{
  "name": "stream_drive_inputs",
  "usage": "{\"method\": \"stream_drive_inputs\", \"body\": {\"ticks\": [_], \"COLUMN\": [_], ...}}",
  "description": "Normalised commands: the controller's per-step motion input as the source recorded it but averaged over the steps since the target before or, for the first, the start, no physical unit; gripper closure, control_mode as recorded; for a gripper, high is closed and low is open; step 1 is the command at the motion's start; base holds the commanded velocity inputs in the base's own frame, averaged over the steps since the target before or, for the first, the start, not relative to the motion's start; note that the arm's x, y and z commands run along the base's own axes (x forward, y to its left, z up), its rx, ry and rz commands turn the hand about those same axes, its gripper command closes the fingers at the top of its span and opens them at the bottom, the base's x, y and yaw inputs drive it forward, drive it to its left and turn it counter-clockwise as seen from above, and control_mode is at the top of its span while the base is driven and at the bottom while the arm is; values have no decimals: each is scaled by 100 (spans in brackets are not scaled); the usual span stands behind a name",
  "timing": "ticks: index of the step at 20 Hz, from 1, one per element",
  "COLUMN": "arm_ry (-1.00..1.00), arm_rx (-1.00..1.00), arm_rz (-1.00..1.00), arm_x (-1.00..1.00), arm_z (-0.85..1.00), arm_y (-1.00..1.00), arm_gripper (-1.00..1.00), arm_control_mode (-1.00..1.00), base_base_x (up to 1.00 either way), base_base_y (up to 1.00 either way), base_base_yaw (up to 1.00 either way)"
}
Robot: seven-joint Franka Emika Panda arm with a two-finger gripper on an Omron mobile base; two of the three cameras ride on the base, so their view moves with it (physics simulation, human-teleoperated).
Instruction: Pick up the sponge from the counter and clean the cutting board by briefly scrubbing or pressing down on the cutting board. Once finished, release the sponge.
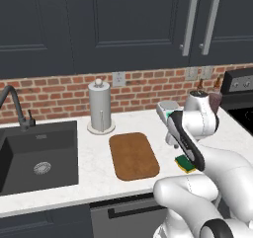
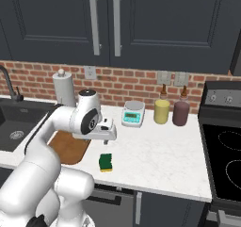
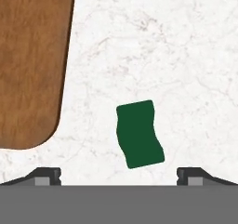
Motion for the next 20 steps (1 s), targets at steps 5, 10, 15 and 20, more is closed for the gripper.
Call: {"method": "stream_drive_inputs", "body": {"ticks": [5, 10, 15, 20], "arm_ry": [2, -3, 0, 0], "arm_rx": [6, 1, 0, 0], "arm_rz": [0, 0, 0, 0], "arm_x": [10, 0, 0, 0], "arm_z": [-48, -26, -30, -31], "arm_y": [-29, -12, 0, 0], "arm_gripper": [-100, -100, -100, -100], "arm_control_mode": [-100, -100, -100, -100], "base_base_x": [0, 0, 0, 0], "base_base_y": [0, 0, 0, 0], "base_base_yaw": [0, 0, 0, 0]}}
